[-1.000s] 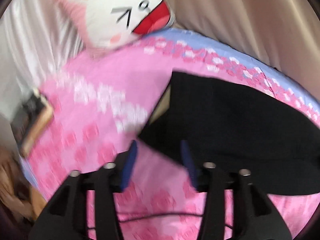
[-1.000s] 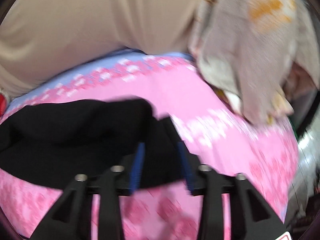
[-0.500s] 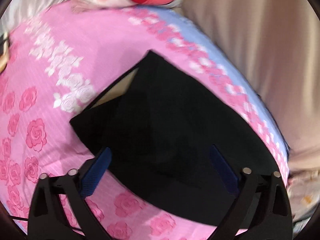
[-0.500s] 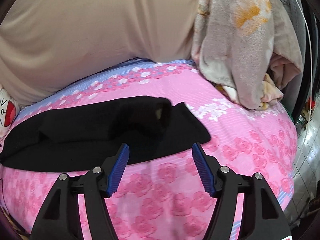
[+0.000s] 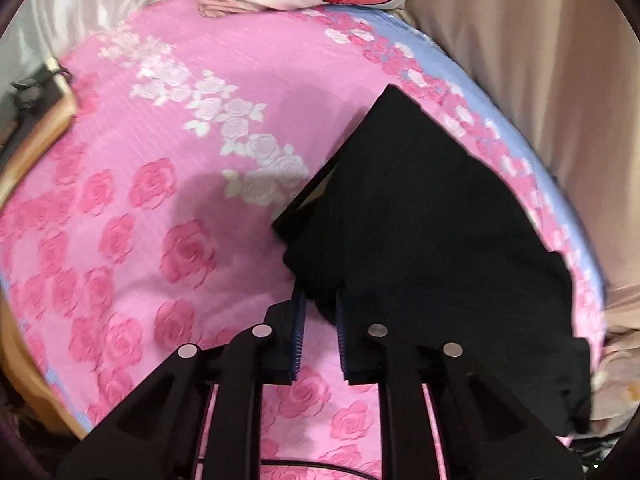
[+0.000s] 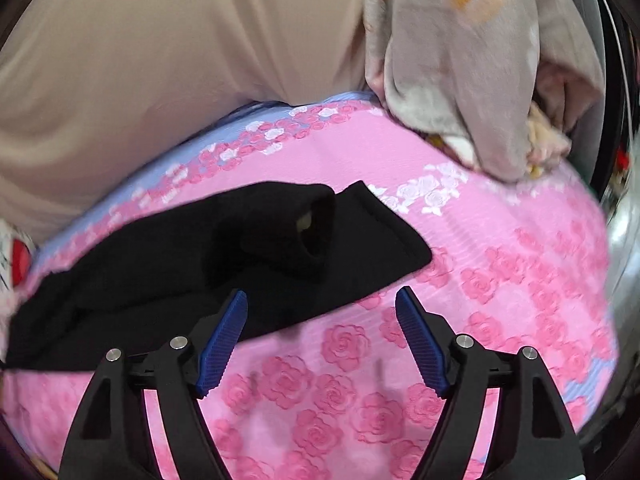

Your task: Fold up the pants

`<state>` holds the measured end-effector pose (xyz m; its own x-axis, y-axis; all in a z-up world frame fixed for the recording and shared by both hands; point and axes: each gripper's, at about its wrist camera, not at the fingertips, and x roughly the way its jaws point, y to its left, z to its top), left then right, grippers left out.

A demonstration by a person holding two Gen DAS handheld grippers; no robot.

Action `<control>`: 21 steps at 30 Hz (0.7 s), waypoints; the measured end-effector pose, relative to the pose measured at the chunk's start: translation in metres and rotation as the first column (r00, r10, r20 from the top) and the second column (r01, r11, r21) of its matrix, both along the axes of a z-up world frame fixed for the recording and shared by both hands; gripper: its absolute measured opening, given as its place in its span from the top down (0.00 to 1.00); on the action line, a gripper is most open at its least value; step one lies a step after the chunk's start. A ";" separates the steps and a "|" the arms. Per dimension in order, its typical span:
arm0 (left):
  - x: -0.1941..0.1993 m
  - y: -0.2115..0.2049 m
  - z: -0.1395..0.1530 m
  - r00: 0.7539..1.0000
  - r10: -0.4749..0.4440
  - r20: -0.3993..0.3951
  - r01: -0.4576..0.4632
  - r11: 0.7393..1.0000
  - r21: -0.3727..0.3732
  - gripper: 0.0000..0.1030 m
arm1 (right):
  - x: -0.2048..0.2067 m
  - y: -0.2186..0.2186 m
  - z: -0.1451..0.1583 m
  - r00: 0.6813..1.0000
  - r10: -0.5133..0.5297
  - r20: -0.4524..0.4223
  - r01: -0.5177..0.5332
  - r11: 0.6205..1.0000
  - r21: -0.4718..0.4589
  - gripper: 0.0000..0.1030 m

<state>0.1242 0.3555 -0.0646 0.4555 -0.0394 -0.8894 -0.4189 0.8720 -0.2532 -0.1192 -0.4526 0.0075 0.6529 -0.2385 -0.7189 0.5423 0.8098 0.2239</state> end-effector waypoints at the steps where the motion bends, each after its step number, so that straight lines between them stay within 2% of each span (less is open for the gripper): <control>1: -0.007 -0.009 0.010 1.000 0.007 0.021 -0.008 0.999 0.048 0.86 | 0.001 -0.003 0.002 1.000 0.008 0.030 -0.010 0.999 0.043 0.27; 2: -0.014 -0.017 0.022 0.999 0.020 0.046 -0.025 0.995 0.098 0.84 | 0.001 -0.004 0.004 0.999 0.009 0.043 -0.011 0.998 0.066 0.27; 3: -0.021 -0.025 0.035 0.997 0.024 0.076 -0.033 0.991 0.128 0.73 | 0.002 -0.003 0.006 0.999 0.010 0.050 -0.014 0.997 0.076 0.27; 4: -0.027 -0.030 0.044 0.995 0.024 0.099 -0.036 0.991 0.128 0.56 | 0.005 -0.003 0.010 0.998 0.021 0.055 -0.026 0.996 0.083 0.27; 6: -0.036 -0.045 0.068 0.987 -0.003 0.161 -0.016 0.993 0.115 0.38 | 0.012 -0.006 0.013 0.998 0.030 0.059 -0.035 0.996 0.082 0.27; 8: -0.040 -0.065 0.084 0.980 -0.047 0.194 0.019 0.989 0.146 0.37 | 0.029 -0.014 0.012 0.998 0.034 0.046 -0.038 0.997 0.068 0.27; 9: -0.039 -0.078 0.091 0.977 -0.081 0.197 0.047 0.984 0.172 0.37 | 0.039 -0.020 0.008 0.998 0.041 0.040 -0.043 0.997 0.061 0.32; 10: -0.037 -0.092 0.094 0.974 -0.113 0.198 0.078 0.981 0.180 0.35 | 0.055 -0.027 0.002 0.997 0.071 0.017 -0.072 0.996 0.060 0.43; 11: -0.037 -0.103 0.096 0.970 -0.136 0.200 0.101 0.979 0.176 0.35 | 0.072 -0.032 -0.002 0.994 0.109 -0.007 -0.108 0.992 0.070 0.96; 12: -0.033 -0.119 0.094 0.965 -0.174 0.198 0.142 0.976 0.163 0.32 | 0.080 -0.035 -0.002 0.992 0.122 -0.017 -0.120 0.989 0.081 0.93; 13: -0.031 -0.132 0.092 0.961 -0.198 0.193 0.171 0.974 0.151 0.31 | 0.086 -0.033 0.015 0.991 0.134 0.029 -0.136 0.989 0.053 0.93; 15: -0.028 -0.153 0.088 0.955 -0.236 0.182 0.214 0.968 0.133 0.31 | 0.078 -0.019 0.058 0.972 0.195 0.134 -0.187 0.980 -0.074 0.93; 16: -0.028 -0.159 0.085 0.952 -0.250 0.177 0.229 0.965 0.130 0.30 | 0.066 -0.009 0.082 0.958 0.228 0.172 -0.198 0.964 -0.175 0.93; 17: -0.027 -0.170 0.080 0.948 -0.270 0.168 0.252 0.960 0.122 0.30 | 0.057 -0.007 0.092 0.955 0.234 0.180 -0.191 0.954 -0.230 0.94; 18: -0.027 -0.176 0.075 0.944 -0.288 0.162 0.271 0.955 0.117 0.29 | 0.048 -0.008 0.094 0.958 0.230 0.171 -0.180 0.947 -0.265 0.92; 19: -0.026 -0.184 0.069 0.939 -0.309 0.151 0.293 0.949 0.114 0.29 | 0.043 -0.018 0.082 0.968 0.220 0.122 -0.182 0.947 -0.264 0.90; 20: -0.027 -0.191 0.064 0.935 -0.325 0.142 0.311 0.944 0.111 0.29 | 0.040 -0.030 0.063 0.980 0.190 0.052 -0.172 0.954 -0.245 0.83; 21: -0.029 -0.200 0.058 0.929 -0.347 0.132 0.334 0.936 0.109 0.29 | 0.036 -0.047 0.029 0.992 0.108 -0.071 -0.122 0.965 -0.234 0.67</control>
